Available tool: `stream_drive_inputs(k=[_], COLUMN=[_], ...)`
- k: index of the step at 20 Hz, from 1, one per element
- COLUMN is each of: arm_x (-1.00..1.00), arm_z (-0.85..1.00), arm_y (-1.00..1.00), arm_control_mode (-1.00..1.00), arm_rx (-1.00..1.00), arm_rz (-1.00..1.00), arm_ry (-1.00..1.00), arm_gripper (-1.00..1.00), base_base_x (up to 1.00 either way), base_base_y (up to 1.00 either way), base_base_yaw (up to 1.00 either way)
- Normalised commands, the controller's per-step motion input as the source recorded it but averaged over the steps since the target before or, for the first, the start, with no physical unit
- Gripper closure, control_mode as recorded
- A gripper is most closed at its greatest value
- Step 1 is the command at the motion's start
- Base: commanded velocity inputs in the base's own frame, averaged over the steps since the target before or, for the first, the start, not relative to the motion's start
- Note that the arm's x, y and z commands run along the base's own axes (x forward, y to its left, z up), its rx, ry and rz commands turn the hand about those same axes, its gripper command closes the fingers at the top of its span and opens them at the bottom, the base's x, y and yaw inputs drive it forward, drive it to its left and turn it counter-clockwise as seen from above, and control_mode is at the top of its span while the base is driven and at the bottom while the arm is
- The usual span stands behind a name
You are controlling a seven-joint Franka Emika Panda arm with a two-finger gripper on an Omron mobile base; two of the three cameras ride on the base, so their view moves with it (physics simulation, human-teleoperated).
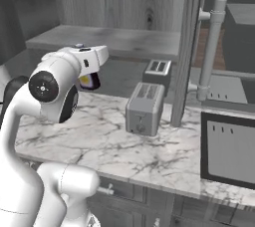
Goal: Take 2 condiments from the cabinet and move them on the counter near the stove.Make sure the condiments are lined up with each other, next to each other.
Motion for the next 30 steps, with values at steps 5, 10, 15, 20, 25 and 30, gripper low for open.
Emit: stream_drive_inputs(k=[5, 10, 15, 20, 25, 30], arm_x=[0.00, 0.00, 0.00, 0.00, 0.00, 0.00], arm_z=[0.00, 0.00, 0.00, 0.00, 0.00, 0.00], arm_y=[0.00, 0.00, 0.00, 0.00, 0.00, 0.00], arm_control_mode=[1.00, 1.00, 1.00, 1.00, 1.00, 1.00], arm_rx=[0.00, 0.00, 0.00, 0.00, 0.00, 0.00], arm_rz=[0.00, 0.00, 0.00, 0.00, 0.00, 0.00], arm_ry=[0.00, 0.00, 0.00, 0.00, 0.00, 0.00], arm_gripper=[1.00, 1.00, 1.00, 1.00, 1.00, 1.00], base_base_x=[-0.60, -0.66, -0.77, -0.39, -0.02, 0.00], base_base_y=[0.00, -0.01, -0.25, -0.46, -0.50, -0.56], base_base_yaw=[0.00, -0.01, -0.27, -0.72, -0.85, -0.87])
